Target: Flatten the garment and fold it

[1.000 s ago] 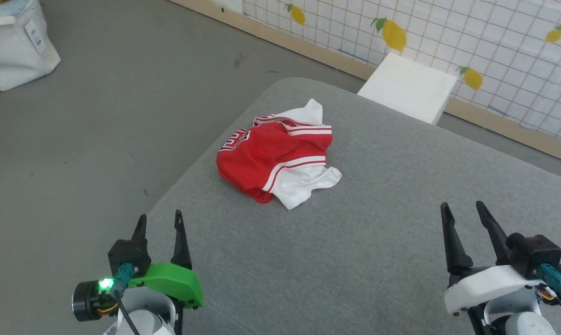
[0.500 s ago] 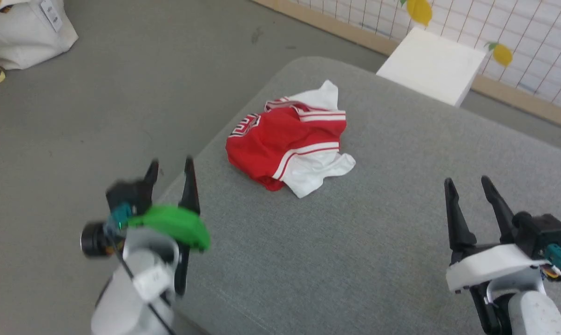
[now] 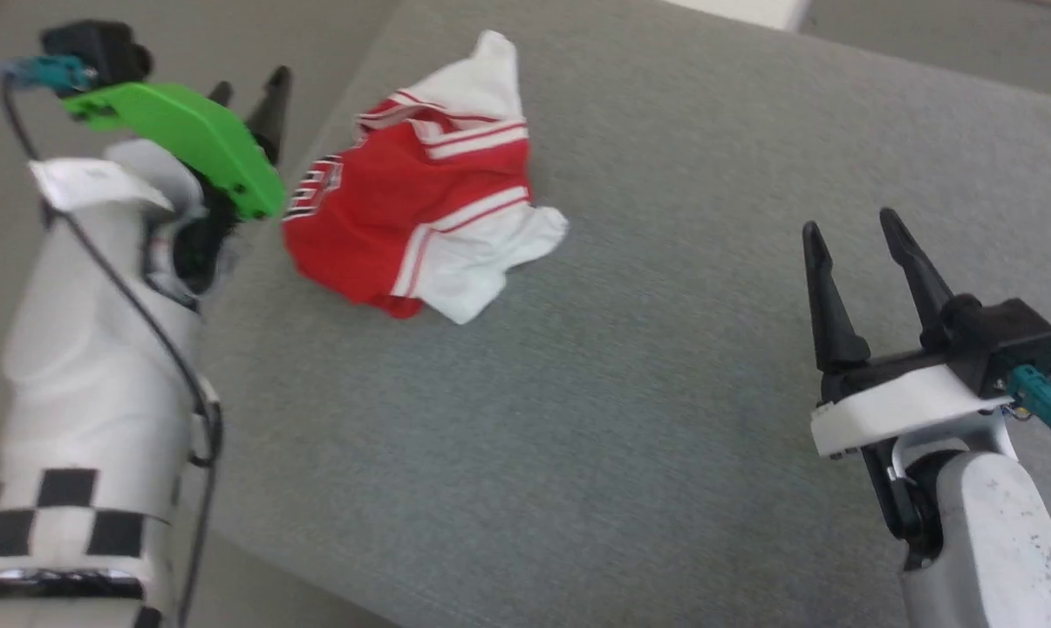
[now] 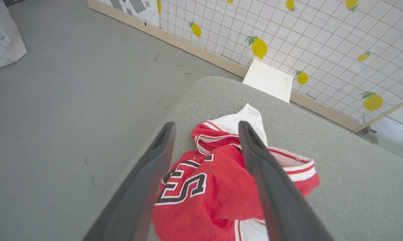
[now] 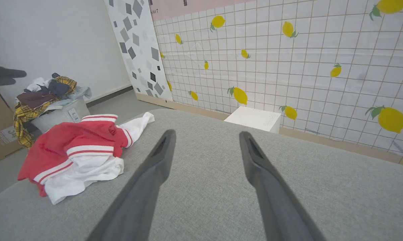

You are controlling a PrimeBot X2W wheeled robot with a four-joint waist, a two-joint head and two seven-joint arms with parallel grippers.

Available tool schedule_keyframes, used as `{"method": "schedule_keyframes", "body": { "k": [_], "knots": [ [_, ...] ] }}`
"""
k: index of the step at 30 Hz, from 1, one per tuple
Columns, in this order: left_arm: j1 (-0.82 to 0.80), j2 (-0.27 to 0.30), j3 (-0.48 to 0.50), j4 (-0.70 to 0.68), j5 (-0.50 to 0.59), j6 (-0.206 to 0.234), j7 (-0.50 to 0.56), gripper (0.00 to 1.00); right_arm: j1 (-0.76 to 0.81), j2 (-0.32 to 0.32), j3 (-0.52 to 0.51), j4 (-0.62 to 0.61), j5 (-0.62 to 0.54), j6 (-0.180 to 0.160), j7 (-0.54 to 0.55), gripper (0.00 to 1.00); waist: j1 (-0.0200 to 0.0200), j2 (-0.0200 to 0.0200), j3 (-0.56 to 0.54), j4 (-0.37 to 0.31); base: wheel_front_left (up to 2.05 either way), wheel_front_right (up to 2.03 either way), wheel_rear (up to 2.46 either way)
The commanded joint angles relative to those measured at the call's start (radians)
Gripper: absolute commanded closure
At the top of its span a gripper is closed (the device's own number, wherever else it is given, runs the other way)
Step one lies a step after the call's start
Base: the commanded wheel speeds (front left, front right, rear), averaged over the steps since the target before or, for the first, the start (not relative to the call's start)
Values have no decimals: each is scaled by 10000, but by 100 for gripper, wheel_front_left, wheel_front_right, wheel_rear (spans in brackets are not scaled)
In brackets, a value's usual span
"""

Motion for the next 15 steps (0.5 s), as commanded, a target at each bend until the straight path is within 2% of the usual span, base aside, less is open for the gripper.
{"method": "schedule_keyframes", "body": {
  "k": [1, 4, 7, 11, 14, 15],
  "knots": [
    [-236, 225, 127, 98, -215, -23, 327, 0, -210, -12, 21, -64, -27, -15, -51, 0, -2, 0, 1683, -1710, 0, 0, 0],
    [-408, 617, 265, 336, -518, 76, 1451, 0, -359, -12, -36, -53, 13, -15, -162, 0, -2, 0, 2104, -2157, 0, 0, 0],
    [-252, 937, 346, 539, -744, 402, 2627, 0, -448, -12, -92, 27, 70, -15, -296, 0, -2, 0, 2377, -2492, 0, 0, 0],
    [237, 1118, 381, 724, -976, 924, 3918, 0, -488, -12, -154, 184, 175, -15, -475, 0, -2, 0, 2492, -2730, 0, 0, 0],
    [660, 1155, 342, 748, -1065, 1148, 4479, 0, -512, -12, -166, 341, 260, -15, -592, 0, -2, 0, 2401, -2797, 0, 0, 0],
    [845, 1147, 296, 759, -1103, 1195, 4728, 15, -514, -12, -169, 410, 305, -15, -639, 0, -2, 0, 2308, -2809, 0, 0, 0]
  ]
}}
